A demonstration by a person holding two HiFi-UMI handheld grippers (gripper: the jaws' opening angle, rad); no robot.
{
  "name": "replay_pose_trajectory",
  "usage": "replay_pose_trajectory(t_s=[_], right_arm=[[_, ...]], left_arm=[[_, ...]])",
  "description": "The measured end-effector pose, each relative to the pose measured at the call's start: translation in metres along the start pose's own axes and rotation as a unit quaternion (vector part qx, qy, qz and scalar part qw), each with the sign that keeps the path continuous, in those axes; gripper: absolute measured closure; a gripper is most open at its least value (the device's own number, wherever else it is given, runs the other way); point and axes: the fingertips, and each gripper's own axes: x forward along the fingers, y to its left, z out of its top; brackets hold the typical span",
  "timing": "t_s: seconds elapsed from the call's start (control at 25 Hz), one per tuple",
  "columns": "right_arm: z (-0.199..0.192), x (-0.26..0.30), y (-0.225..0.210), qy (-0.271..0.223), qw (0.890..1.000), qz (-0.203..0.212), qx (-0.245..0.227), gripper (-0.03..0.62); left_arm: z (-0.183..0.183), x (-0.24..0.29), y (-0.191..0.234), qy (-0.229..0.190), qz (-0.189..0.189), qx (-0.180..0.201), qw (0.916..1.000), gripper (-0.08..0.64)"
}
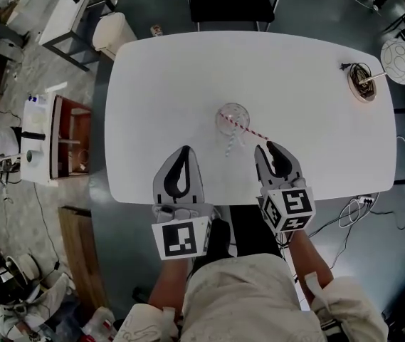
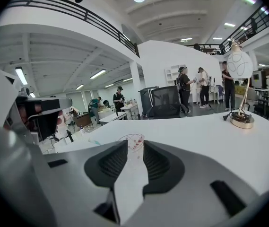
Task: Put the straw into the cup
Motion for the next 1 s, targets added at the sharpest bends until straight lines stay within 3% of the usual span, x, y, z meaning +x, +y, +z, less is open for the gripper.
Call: replay_pose_trajectory(t_s=[0.6,1.0], right_arm=[[0.056,-0.088,0.019,-0.088,0.994,-0.068,-0.015,0.492],[0.139,-0.144,0.044,-0.192,0.975,-0.095,-0.058,0.499]], left_arm=[[0.064,-0.068,-0.010,-0.071,-0.043,0.018,0.9963,0.558],[0.130,-0.102,-0.002,-0.127,-0.055,0.034,0.9898,0.557]])
